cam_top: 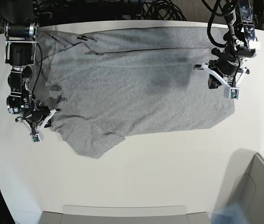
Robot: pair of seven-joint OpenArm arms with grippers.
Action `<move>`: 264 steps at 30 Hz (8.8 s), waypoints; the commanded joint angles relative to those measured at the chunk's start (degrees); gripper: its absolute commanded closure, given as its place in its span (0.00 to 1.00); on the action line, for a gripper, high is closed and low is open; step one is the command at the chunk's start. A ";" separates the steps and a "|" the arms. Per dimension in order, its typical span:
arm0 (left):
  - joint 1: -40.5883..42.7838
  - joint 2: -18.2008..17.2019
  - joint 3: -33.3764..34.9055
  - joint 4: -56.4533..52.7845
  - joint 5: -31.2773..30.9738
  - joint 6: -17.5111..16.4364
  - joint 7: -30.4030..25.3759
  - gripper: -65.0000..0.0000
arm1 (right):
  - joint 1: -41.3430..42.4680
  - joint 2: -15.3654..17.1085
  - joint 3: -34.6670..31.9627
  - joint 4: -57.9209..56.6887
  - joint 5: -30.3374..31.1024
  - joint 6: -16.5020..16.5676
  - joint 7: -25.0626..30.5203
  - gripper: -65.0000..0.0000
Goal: Fold the T-shirt properly
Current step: 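Move both grippers down to grasp the hem corners of the shirt, then lift the hem with both grippers and fold it over toward the collar, then release the hem and reposition the left gripper at the shirt's end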
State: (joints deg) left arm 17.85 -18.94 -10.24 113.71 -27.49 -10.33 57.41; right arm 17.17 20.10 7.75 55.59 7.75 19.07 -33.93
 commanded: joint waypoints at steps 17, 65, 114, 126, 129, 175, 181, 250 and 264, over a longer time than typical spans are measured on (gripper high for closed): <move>-1.80 1.05 -0.27 0.36 -0.16 -0.09 -0.75 1.00 | -17.30 -0.71 2.93 37.90 8.30 0.93 -24.66 0.92; -18.42 -0.89 -3.87 -14.41 -0.16 -0.27 -1.01 0.69 | 11.27 -6.60 -0.41 -16.16 24.82 0.93 -1.19 0.59; -36.79 -14.86 13.45 -53.89 -0.51 -11.87 -16.66 1.00 | 11.89 -7.04 -0.50 -7.55 11.11 0.93 -1.19 1.00; -29.23 -12.23 2.55 -43.16 -0.51 -11.87 -14.37 1.00 | 6.96 -7.75 -0.50 4.93 9.17 0.93 -6.11 1.00; -28.18 -12.23 2.46 -41.23 -0.51 -11.87 -14.37 1.00 | 4.50 -7.75 -0.06 11.62 9.17 0.93 -8.13 1.00; -15.08 -12.67 -1.23 -28.48 -0.34 -11.87 -13.67 1.00 | -11.15 -5.28 12.60 46.17 13.57 1.02 -27.74 1.00; -11.56 -12.67 -1.85 -24.35 -0.34 -11.87 -13.58 1.00 | -14.84 -5.02 14.71 48.36 16.74 1.02 -28.53 1.00; 14.81 -12.23 -8.09 -13.01 -0.16 -11.87 -13.58 1.00 | -43.59 -3.17 23.24 61.90 17.44 5.94 -35.30 1.00; 16.13 -12.23 -8.44 -9.84 -0.43 -11.87 -14.37 0.71 | -44.38 -4.14 23.06 61.81 17.00 6.12 -35.30 0.82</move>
State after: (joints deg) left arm 33.45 -30.35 -18.06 102.98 -27.64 -22.15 43.86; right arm -27.33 15.07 30.55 116.62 24.58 24.64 -69.56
